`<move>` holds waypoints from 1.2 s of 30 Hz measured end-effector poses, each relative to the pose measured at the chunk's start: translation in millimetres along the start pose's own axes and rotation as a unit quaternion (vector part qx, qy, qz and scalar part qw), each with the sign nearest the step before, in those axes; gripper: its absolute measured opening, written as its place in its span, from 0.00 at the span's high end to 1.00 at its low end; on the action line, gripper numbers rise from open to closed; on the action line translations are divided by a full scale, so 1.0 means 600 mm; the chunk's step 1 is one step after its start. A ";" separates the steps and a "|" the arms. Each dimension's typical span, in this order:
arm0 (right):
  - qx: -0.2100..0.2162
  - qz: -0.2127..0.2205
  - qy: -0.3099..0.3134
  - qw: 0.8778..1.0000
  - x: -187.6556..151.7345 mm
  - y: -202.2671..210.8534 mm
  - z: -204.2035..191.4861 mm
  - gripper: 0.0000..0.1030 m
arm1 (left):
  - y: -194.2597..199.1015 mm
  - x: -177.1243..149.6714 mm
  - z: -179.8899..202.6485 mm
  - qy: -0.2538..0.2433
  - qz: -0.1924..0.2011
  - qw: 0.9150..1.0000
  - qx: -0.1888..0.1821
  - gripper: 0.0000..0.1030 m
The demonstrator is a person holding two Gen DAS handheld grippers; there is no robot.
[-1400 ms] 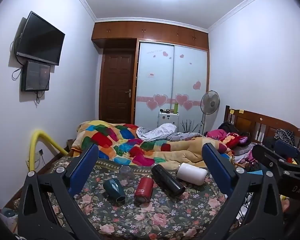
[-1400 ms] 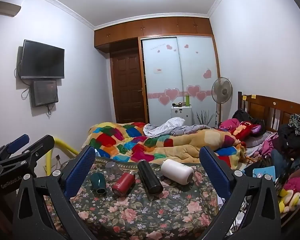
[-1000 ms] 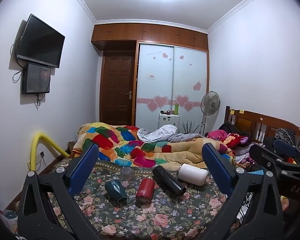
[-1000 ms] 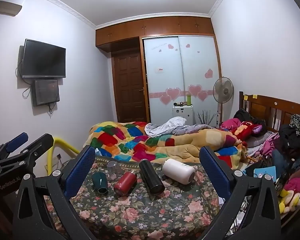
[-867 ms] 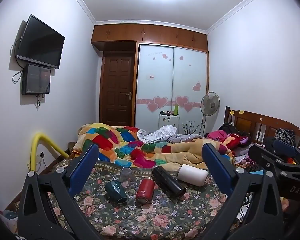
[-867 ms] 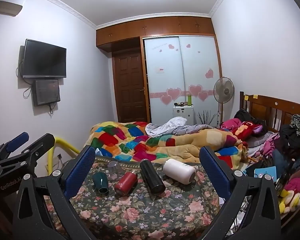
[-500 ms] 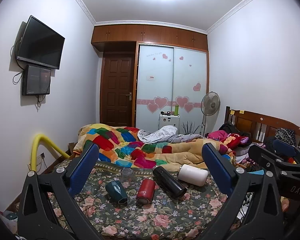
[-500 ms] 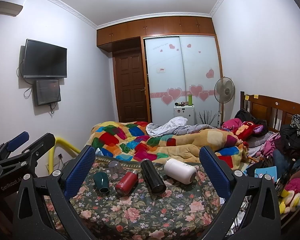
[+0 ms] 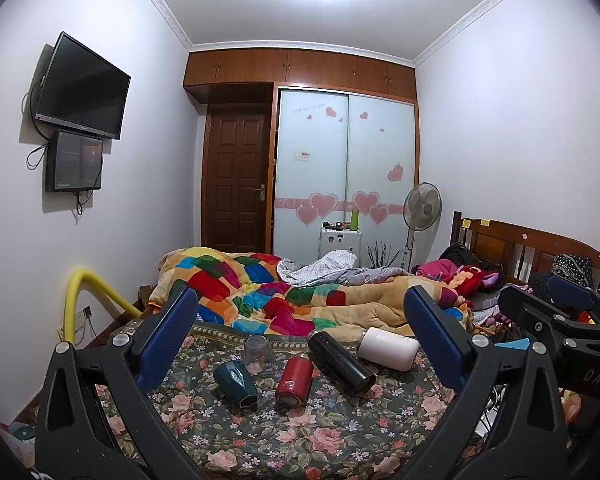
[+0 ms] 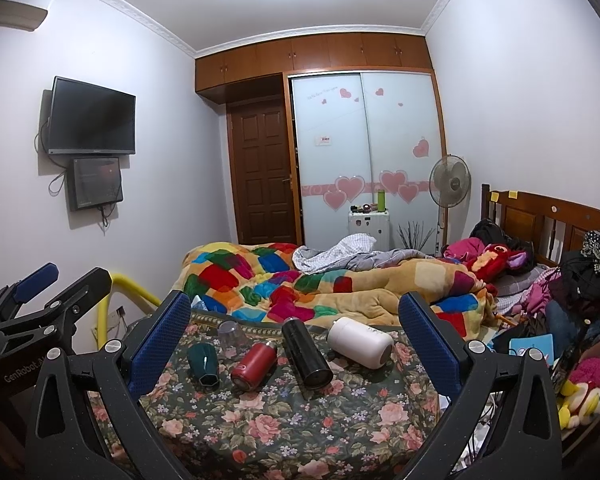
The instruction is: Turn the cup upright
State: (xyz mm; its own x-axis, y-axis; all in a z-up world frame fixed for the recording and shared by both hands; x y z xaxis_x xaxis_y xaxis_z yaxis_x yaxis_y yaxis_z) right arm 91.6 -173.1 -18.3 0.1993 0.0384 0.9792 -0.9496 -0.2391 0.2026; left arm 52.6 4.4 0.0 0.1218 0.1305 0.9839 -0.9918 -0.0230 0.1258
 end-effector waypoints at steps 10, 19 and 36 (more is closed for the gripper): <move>0.000 -0.001 0.000 1.000 0.000 0.000 -0.002 0.00 | -0.001 -0.005 -0.006 -0.001 -0.001 1.000 0.001 0.00; 0.001 -0.003 -0.001 1.000 -0.005 0.001 -0.014 0.00 | 0.000 -0.017 -0.003 0.000 -0.002 1.000 0.005 0.00; -0.001 -0.003 -0.001 1.000 -0.013 0.007 -0.001 0.00 | -0.003 -0.016 0.006 -0.003 0.000 1.000 0.001 0.00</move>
State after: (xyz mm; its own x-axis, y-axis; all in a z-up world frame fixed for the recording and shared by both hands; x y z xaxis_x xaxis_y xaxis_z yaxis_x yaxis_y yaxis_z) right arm 86.1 -174.0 -25.2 0.2058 0.0371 0.9779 -0.9489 -0.2369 0.2087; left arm 53.2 -0.2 -9.1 0.1220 0.1242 0.9847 -0.9917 -0.0251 0.1260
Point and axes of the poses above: each gripper's, at about its wrist camera, not at the fingertips, and y roughly against the way its jaws point, z to its right, x to its top, the point moved 6 cm from there along -y, roughly the way its jaws point, and after that the axes turned 4 degrees about y, right-handed, at the moved point
